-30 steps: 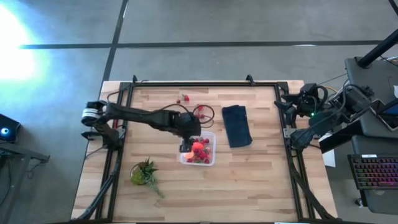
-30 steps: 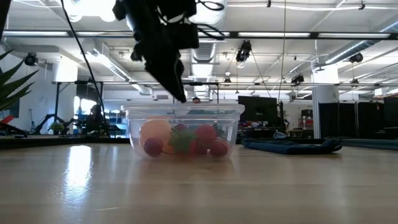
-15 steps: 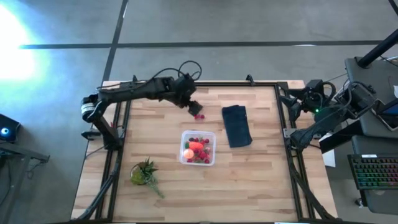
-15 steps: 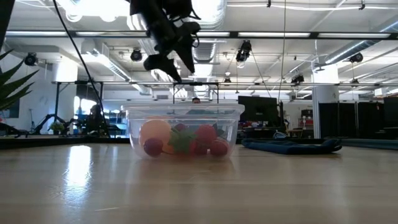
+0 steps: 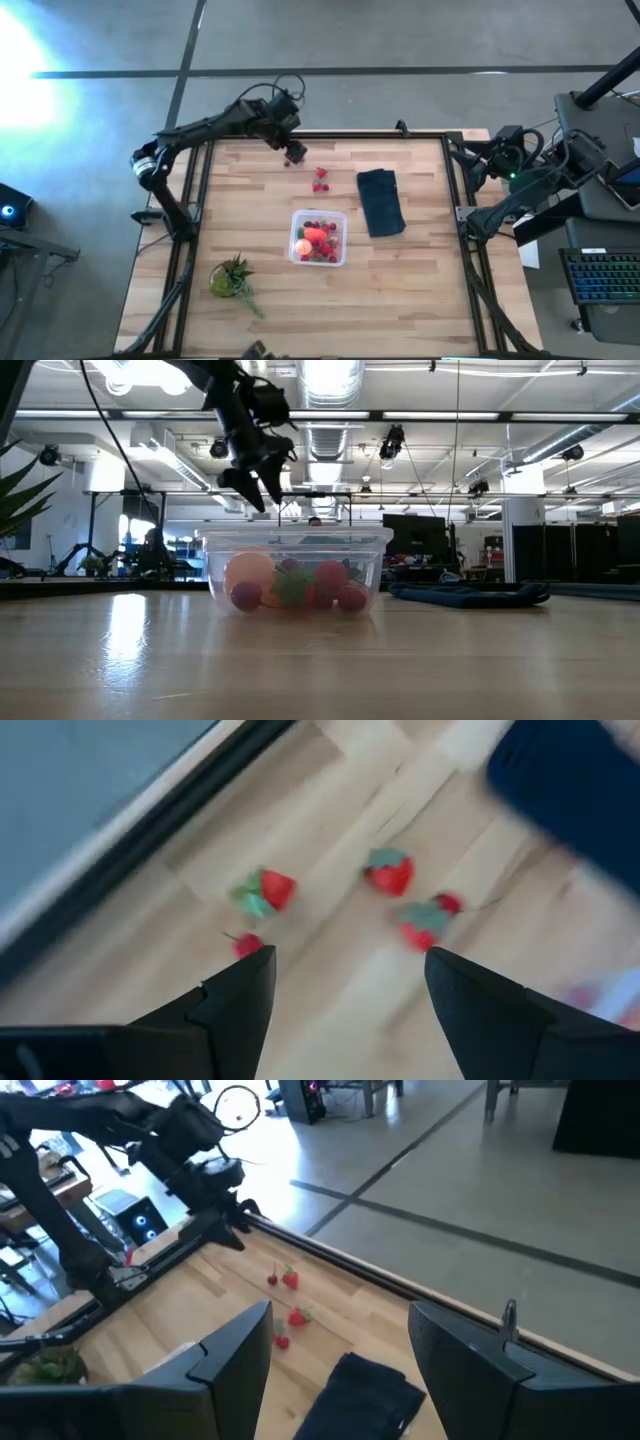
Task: Pick and placing Produce into tupperware
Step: Put the red cherry into the transparent bin
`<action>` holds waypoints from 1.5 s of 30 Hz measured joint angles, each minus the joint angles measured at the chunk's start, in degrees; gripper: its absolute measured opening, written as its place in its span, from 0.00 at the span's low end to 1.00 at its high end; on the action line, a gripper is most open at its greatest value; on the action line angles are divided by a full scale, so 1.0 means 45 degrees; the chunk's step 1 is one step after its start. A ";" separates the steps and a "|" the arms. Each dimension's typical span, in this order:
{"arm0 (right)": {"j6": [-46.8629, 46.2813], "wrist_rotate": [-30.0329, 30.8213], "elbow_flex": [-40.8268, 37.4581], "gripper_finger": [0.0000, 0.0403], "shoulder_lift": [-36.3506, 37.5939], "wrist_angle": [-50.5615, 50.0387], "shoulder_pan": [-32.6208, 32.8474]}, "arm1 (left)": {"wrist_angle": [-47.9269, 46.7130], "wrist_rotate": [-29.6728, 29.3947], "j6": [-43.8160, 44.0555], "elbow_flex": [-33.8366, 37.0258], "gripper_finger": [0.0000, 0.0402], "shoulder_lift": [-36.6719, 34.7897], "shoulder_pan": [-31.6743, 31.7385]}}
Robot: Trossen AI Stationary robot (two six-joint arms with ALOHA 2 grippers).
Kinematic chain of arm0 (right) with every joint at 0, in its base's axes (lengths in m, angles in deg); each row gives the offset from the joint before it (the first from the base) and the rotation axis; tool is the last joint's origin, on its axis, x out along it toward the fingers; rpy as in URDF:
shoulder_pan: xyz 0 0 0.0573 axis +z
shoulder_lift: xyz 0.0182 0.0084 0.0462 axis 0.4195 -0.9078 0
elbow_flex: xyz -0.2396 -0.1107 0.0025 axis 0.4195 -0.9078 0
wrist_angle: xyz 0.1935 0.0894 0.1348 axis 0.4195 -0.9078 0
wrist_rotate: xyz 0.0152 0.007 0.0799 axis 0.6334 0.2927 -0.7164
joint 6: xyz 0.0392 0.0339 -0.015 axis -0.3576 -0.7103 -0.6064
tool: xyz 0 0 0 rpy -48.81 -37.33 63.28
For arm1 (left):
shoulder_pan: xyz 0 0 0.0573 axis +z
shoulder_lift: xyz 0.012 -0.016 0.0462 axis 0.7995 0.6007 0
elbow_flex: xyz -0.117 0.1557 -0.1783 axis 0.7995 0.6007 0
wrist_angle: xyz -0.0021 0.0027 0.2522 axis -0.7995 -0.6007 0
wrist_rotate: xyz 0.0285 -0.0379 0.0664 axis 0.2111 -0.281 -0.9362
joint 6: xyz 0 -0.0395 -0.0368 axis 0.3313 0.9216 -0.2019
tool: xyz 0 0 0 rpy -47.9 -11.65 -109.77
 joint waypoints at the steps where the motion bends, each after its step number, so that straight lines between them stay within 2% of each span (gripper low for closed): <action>1: -0.0047 0.0007 0.0000 0.56 0.0000 -0.0002 0.0000 | -0.0030 -0.0011 -0.0802 0.0000 0.60 0.0154 0.0132; 4: -0.0063 0.0051 0.0000 0.56 -0.0013 0.0002 0.0000 | -0.0344 0.0000 -0.1893 0.0000 0.60 0.0927 0.0479; 10: -0.0187 0.0485 0.0000 0.56 0.0043 -0.0002 0.0000 | -0.2365 0.0422 0.0747 0.0014 0.60 0.2982 0.1140; 14: -0.0201 0.0814 0.0000 0.56 0.0170 -0.0002 0.0000 | -0.2300 0.0498 0.1696 -0.0140 0.60 0.3709 0.1146; 17: -0.0417 0.0840 0.0000 0.56 0.0322 0.0001 0.0000 | -0.1856 0.0439 0.1745 -0.0527 0.60 0.4024 0.1161; 22: -0.0532 0.0745 0.0000 0.56 0.0413 -0.0002 0.0000 | -0.0924 -0.0706 0.1749 -0.0889 0.60 0.4182 0.1225; 40: -0.0197 0.0709 0.0000 0.56 0.0403 -0.0002 0.0000 | -0.0807 -0.0439 0.1969 -0.1054 0.60 0.5542 0.1671; 45: -0.0202 0.0708 0.0000 0.56 0.0403 -0.0002 0.0000 | -0.0893 -0.0389 0.1864 -0.1069 0.52 0.5660 0.1671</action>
